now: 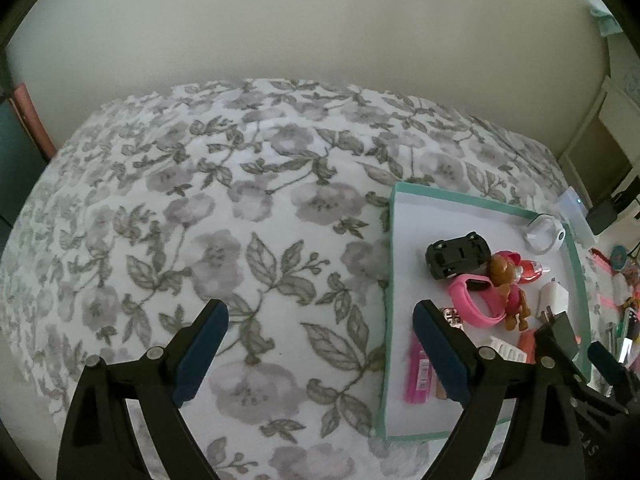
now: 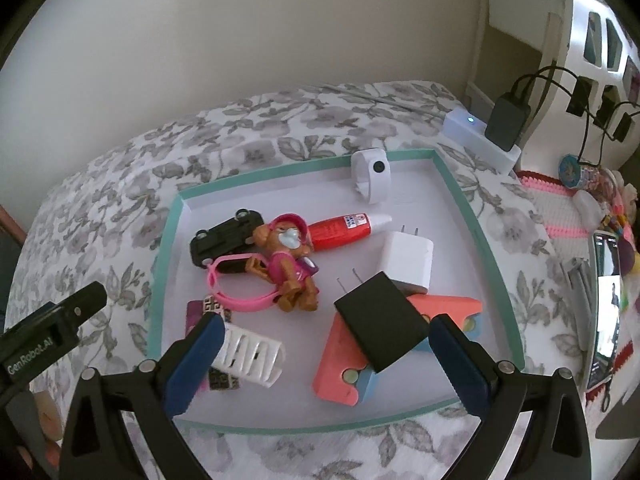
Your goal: Organize rigid objects
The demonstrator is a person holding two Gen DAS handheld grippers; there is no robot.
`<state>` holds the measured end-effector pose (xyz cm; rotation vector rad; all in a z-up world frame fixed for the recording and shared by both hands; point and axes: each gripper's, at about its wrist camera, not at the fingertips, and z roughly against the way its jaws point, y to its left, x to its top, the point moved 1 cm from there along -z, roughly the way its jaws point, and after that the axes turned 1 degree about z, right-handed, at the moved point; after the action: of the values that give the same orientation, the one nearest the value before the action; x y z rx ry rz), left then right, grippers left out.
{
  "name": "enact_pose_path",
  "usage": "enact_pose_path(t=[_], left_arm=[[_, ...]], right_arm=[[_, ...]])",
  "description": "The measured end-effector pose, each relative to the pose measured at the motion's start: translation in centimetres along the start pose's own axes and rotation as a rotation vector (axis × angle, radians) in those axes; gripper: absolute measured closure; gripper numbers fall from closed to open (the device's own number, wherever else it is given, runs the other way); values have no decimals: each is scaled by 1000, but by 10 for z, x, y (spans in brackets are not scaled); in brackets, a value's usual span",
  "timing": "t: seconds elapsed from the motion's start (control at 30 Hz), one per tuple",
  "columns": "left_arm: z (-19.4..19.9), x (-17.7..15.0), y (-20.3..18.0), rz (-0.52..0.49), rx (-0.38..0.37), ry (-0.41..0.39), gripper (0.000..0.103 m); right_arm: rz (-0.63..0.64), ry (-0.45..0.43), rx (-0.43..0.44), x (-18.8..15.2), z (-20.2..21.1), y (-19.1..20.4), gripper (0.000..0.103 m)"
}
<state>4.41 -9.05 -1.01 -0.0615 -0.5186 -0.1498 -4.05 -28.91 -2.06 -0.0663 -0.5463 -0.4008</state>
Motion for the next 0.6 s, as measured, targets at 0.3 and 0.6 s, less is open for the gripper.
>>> enact_pose_path(t=[0.3,0.6], left_arm=[[18,-5,7,-17,51,-28,9],[33,-13,12,-57,100,-49,9]], right_arm=[[16,-7,12,-6,12,8,0],[32,-11,17,-12,20,14,0]])
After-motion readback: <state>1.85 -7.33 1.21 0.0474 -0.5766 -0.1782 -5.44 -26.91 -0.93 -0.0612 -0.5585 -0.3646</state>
